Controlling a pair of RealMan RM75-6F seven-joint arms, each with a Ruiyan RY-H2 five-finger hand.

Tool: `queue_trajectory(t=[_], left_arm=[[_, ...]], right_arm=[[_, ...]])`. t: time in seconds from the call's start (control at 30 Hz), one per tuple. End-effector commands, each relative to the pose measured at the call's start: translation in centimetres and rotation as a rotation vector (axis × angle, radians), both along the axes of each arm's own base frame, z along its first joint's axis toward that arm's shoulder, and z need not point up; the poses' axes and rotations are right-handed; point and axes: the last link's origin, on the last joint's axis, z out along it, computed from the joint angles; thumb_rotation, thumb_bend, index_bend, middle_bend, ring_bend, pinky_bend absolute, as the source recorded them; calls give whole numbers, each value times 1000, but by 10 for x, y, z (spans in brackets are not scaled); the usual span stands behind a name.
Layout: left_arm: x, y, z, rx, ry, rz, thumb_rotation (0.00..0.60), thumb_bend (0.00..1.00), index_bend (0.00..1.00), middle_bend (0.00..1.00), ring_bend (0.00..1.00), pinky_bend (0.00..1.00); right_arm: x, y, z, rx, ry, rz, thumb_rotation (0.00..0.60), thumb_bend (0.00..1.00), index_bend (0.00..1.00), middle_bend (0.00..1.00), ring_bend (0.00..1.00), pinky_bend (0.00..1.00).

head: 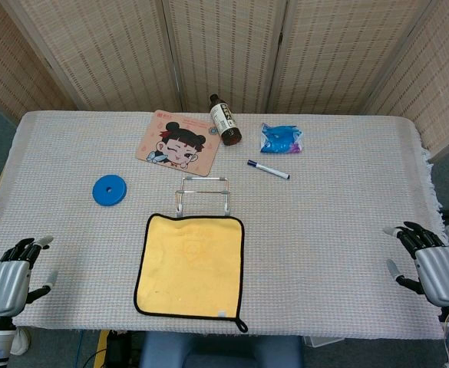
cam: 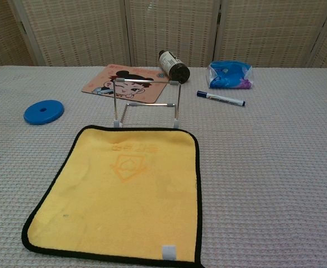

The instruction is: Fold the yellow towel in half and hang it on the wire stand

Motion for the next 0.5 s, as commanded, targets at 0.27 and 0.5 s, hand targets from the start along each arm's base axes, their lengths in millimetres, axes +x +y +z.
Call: queue_trajectory(t=[0.27,0.5], left_arm=[[0,2,0,-12,10,-28,600,383,237,348,204,311],[2,3,0,-48,11,-94,600,382,272,348,214,311]], right_arm=[[2,-3,1,-5,1,13,600,389,239,278,189,223],[9,-6,3,-12,-2,46,600,389,238,278,189,223]])
